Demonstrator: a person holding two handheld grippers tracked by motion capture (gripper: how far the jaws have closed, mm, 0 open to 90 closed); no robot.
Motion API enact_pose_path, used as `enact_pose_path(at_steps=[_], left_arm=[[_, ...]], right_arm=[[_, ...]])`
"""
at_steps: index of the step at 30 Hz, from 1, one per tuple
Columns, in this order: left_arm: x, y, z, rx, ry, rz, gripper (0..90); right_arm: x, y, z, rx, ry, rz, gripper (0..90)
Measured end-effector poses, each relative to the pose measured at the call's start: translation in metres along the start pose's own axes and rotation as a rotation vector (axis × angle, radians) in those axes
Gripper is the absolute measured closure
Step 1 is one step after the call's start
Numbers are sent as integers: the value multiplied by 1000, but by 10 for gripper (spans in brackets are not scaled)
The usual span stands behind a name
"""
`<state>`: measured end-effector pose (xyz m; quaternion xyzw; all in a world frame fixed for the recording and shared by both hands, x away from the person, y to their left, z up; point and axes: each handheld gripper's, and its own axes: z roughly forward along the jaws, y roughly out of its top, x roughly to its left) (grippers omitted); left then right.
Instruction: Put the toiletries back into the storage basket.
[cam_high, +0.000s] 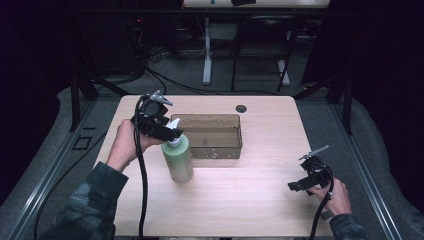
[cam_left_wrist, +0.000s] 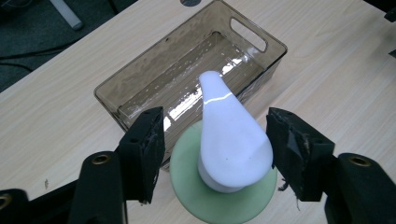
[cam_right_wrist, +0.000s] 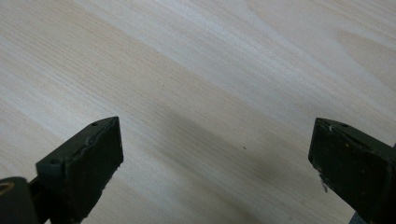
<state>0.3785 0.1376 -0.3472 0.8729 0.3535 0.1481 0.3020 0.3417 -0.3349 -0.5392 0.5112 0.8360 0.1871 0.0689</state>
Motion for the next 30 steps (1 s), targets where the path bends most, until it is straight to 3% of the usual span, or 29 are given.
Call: enact_pose_path(at_steps=[13,30], left_arm=[[-3,6,4,22,-15,14,615],[-6,7,2,32,-22,35,624]], right_arm=[[-1,0,-1,-3,2,-1,30],[-1,-1,-2,-6,-3,-1,29]])
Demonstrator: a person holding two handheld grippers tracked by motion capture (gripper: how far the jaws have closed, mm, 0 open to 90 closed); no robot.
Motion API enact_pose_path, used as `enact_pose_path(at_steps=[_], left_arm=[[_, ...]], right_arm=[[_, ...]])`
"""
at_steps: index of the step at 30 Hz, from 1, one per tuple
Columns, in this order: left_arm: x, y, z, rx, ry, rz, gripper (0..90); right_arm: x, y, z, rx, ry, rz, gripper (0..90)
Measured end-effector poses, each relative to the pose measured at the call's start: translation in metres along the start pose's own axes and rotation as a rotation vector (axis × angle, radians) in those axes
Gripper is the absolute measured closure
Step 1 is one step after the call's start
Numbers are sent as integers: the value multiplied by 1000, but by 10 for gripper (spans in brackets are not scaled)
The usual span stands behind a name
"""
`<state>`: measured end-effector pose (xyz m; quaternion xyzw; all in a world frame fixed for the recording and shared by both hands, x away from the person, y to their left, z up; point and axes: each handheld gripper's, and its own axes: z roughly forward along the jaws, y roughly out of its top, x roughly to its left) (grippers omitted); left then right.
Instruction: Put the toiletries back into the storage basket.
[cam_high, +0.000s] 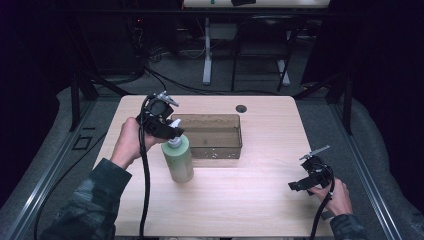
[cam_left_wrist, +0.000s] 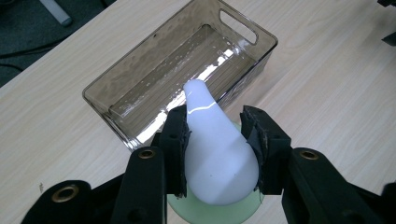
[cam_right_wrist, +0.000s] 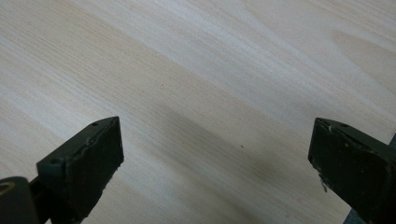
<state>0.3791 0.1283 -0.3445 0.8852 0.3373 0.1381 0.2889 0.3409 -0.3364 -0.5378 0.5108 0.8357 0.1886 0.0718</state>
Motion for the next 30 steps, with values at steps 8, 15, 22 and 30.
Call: enact_pose_path(at_steps=[8,15,22,30], left_arm=[[-2,2,-3,15,-15,28,625],[-4,7,-10,15,-20,49,624],[-4,10,-16,16,-19,68,624],[-3,12,-21,26,-18,84,624]], right_arm=[[-1,0,0,0,-4,-7,28],[-1,0,0,-4,-5,-8,28],[0,0,-1,1,-5,-6,28],[0,0,-1,-1,-5,-4,28]])
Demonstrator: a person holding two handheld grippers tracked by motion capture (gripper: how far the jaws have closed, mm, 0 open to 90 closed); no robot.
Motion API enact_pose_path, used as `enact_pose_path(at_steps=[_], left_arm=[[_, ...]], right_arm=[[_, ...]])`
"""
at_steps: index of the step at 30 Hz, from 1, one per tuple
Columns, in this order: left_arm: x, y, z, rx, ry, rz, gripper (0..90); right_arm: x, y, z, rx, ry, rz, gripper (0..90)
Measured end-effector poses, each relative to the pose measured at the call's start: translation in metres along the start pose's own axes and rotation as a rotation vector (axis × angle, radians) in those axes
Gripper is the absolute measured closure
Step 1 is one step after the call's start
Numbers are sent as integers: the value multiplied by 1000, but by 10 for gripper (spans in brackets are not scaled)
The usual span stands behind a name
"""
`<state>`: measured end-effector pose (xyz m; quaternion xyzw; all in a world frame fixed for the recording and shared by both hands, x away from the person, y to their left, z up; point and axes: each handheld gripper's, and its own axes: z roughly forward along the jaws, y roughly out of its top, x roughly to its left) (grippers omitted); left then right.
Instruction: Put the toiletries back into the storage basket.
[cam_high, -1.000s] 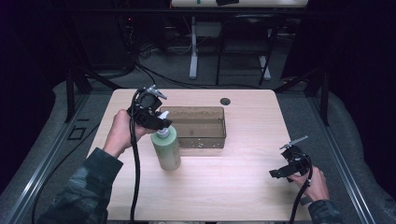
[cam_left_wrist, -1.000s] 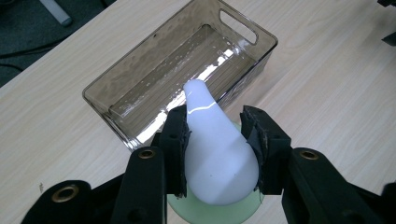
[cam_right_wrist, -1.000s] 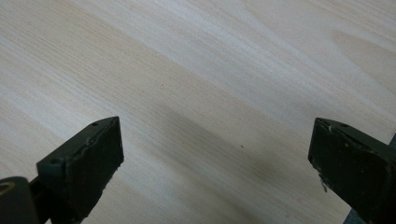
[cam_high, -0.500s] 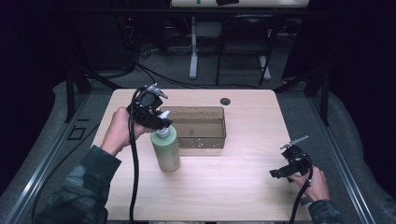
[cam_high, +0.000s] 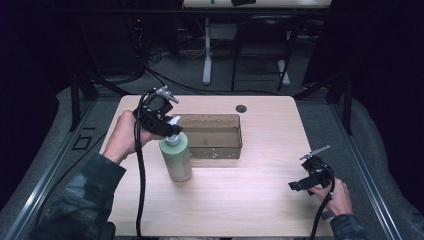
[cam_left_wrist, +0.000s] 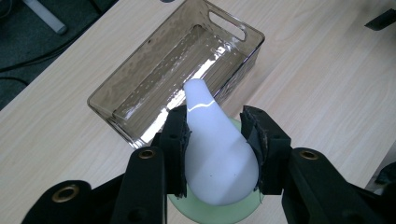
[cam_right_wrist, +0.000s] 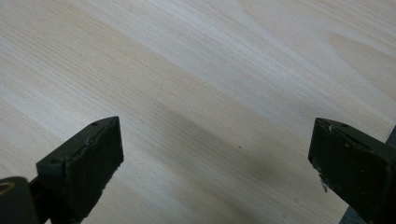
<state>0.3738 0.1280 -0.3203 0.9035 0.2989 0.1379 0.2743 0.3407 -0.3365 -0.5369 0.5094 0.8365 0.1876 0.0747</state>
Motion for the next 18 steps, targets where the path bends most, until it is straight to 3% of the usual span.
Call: enact_pose_path(at_steps=[18], left_arm=[[6,6,-15,14,-7,27,625]], right_arm=[[0,0,1,-11,0,-9,23]])
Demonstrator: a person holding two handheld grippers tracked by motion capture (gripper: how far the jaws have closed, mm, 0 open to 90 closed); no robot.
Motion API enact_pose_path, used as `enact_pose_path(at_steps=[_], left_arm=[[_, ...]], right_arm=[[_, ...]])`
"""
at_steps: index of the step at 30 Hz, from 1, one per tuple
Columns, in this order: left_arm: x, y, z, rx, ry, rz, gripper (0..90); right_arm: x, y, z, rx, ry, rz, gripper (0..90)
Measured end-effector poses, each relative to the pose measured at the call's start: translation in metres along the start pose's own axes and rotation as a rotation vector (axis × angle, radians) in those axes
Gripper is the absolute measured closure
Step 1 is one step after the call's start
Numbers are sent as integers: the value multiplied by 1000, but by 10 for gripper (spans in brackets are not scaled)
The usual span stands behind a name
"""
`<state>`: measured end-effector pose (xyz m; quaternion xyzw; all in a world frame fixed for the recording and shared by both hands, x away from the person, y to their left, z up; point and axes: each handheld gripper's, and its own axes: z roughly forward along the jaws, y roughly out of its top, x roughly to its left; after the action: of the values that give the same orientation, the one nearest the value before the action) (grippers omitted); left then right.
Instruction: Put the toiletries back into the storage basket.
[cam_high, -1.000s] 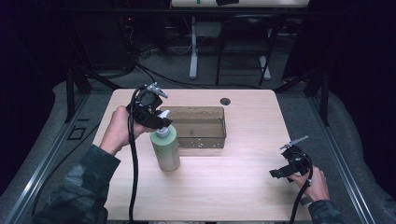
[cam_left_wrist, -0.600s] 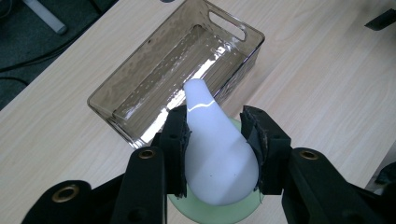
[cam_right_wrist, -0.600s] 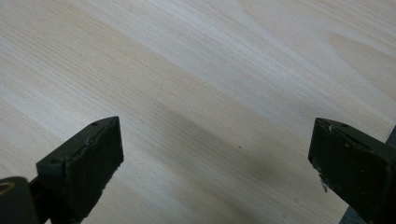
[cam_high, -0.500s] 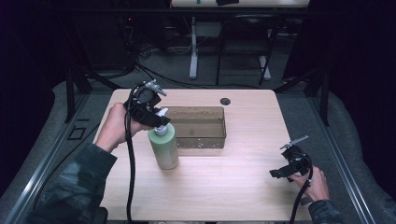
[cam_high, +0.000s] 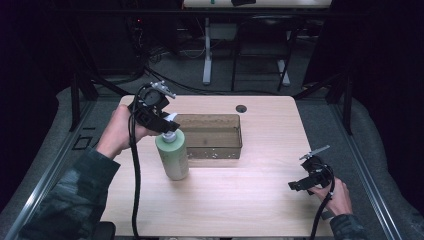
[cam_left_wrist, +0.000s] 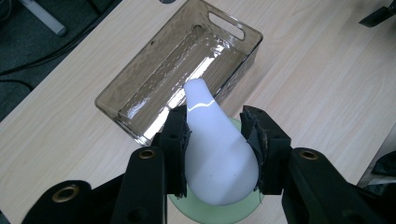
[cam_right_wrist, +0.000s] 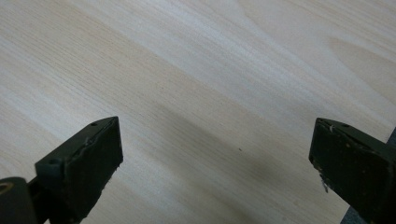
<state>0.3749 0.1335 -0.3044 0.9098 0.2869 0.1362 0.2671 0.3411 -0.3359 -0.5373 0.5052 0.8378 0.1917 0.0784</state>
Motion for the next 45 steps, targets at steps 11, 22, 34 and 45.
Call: enact_pose_path(at_steps=[11,22,34,45], left_arm=[[1,3,-8,-5,-11,14,625],[3,6,-13,-8,-18,21,625],[6,14,-20,-5,-24,33,625],[8,27,-26,-8,-18,44,625]], right_arm=[[4,1,-1,0,-3,-9,17],[4,1,-1,0,-3,-22,18],[4,2,-2,-2,-2,-23,20],[4,2,-1,-1,2,-15,21]])
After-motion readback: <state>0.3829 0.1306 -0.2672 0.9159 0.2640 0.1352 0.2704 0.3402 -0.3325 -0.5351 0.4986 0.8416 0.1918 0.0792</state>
